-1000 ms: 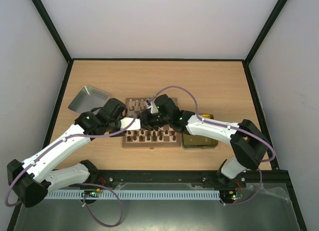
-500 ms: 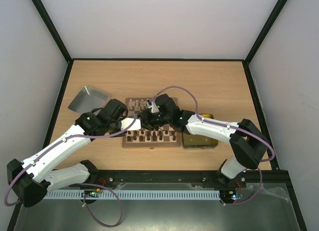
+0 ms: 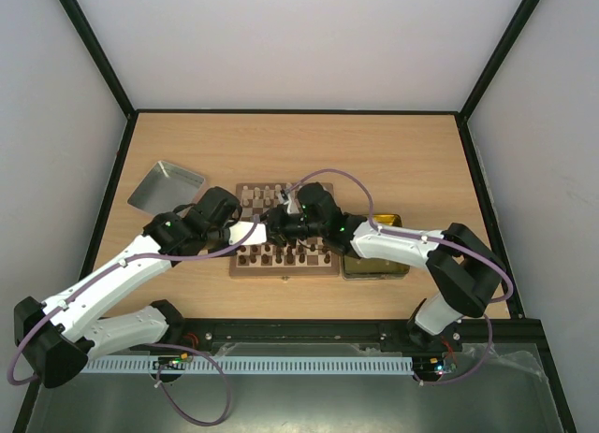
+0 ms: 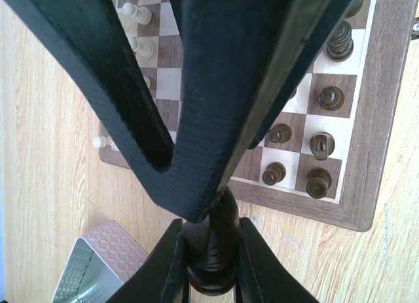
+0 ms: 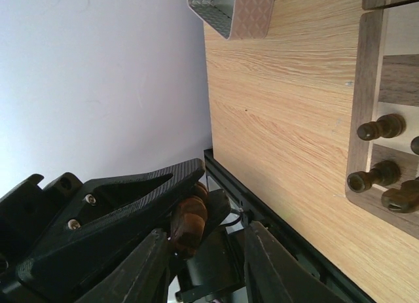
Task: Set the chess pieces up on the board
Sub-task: Place the chess piece on the chessboard.
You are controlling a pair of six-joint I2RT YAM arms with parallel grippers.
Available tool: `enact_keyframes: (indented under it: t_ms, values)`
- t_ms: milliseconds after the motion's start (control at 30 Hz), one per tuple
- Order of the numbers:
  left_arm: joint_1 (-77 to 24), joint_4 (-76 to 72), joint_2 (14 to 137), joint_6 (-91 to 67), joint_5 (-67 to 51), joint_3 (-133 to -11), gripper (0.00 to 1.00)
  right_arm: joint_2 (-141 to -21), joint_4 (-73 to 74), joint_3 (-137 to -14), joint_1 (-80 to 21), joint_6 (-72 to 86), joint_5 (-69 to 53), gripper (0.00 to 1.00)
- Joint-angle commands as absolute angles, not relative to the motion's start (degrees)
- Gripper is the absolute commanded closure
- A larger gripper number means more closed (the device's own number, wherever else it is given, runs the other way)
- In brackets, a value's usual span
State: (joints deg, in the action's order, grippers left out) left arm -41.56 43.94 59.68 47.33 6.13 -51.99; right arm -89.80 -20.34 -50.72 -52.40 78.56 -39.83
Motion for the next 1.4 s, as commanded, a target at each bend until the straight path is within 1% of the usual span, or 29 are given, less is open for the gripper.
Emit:
enact_keyframes:
  t_ms: [0, 233, 600, 700, 1000, 1133, 1367]
  values:
    - [-43.1, 37.6, 61.5, 46.9, 4.6, -51.0, 0.98, -88.0, -31.4, -51.5, -54.5, 81.7, -43.4, 0.69]
    - [-43.1, 37.3, 62.0, 46.7, 4.1, -51.6, 0.97, -88.8, -33.0, -51.0, -54.6, 82.5, -43.9, 0.73]
    - [-43.4, 36.4, 63.1, 46.1, 2.9, -52.8, 0.98, -90.9, -35.3, -51.0, -54.8, 83.2, -44.3, 0.75]
    - [-43.6, 35.9, 63.6, 46.1, 3.1, -52.9, 0.97, -91.7, -36.6, -51.0, -55.1, 83.8, -44.6, 0.77]
    - [-44.2, 34.9, 65.2, 45.6, 2.7, -54.3, 0.98, -93.3, -40.2, -51.4, -55.7, 85.8, -45.1, 0.8]
    - [-44.2, 34.1, 65.3, 45.7, 3.6, -54.0, 0.98, -93.0, -41.7, -50.8, -55.8, 86.5, -45.4, 0.77]
    - [-44.2, 30.7, 62.5, 45.1, 5.4, -51.7, 0.98, -91.9, -53.3, -47.0, -55.8, 92.5, -44.7, 0.76]
